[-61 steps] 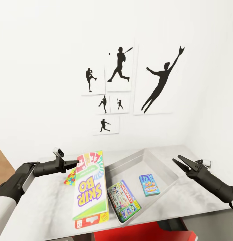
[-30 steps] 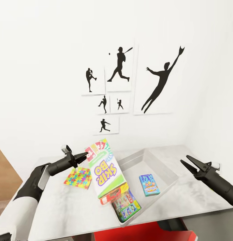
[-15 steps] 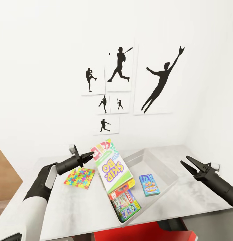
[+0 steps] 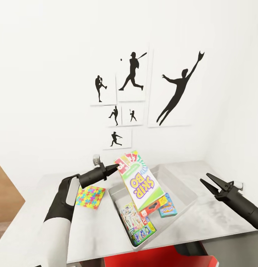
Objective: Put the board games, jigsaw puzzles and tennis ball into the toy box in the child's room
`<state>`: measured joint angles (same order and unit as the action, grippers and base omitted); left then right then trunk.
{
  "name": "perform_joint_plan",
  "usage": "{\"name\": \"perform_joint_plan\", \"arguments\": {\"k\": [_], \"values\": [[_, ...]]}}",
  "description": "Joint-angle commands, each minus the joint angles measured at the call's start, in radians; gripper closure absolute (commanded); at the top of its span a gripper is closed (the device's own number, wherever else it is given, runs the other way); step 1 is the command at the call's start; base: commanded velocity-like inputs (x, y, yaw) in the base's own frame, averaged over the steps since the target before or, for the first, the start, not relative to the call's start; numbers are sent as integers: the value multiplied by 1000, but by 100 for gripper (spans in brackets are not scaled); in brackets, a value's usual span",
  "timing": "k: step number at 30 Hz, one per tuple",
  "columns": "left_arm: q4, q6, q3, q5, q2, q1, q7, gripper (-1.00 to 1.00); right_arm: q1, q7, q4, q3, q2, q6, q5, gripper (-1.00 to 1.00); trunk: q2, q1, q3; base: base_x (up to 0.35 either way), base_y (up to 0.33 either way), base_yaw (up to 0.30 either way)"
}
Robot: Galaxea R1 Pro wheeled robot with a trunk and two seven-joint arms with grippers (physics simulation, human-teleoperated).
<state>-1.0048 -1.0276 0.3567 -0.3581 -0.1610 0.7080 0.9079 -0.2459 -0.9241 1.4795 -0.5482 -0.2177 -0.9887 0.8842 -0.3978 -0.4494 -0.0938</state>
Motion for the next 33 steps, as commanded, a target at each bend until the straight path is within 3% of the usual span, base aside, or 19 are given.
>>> {"name": "perform_joint_plan", "arguments": {"k": [1,8,17,25,29,31,33], "values": [[-2,-4,3,2,-8,1,-5,100,-1,-4,-1,-2,0,-4,-2,-100,-2,-1,-2,0,0,0],[-3,-1,2,-3,-14,-9,-28,100,-1,-3,-13,-4,0,-3,-2,-100,-2,-1,-2,0,0,0],[5,1,1,-68,-14,-38,-31,100,-1,-2,-16,-4,0,-2,-3,-100,-2,-1,-2,0,0,0],[11,5,2,-181,-14,-43,-40,100,-1,-2,-16,-4,0,-2,-4,-100,-2,-1,-2,0,0,0],[16,9,2,-245,-14,-45,-87,100,-1,-2,-16,-4,0,-1,-4,-100,-2,-1,-2,0,0,0],[30,17,2,-296,-14,-45,-136,100,-1,-2,-16,-4,0,-1,-3,-100,-2,-1,-2,0,0,0],[56,63,2,-417,-14,-45,-236,100,-1,-2,-16,-4,0,-2,-3,-100,-2,-1,-2,0,0,0]]}}
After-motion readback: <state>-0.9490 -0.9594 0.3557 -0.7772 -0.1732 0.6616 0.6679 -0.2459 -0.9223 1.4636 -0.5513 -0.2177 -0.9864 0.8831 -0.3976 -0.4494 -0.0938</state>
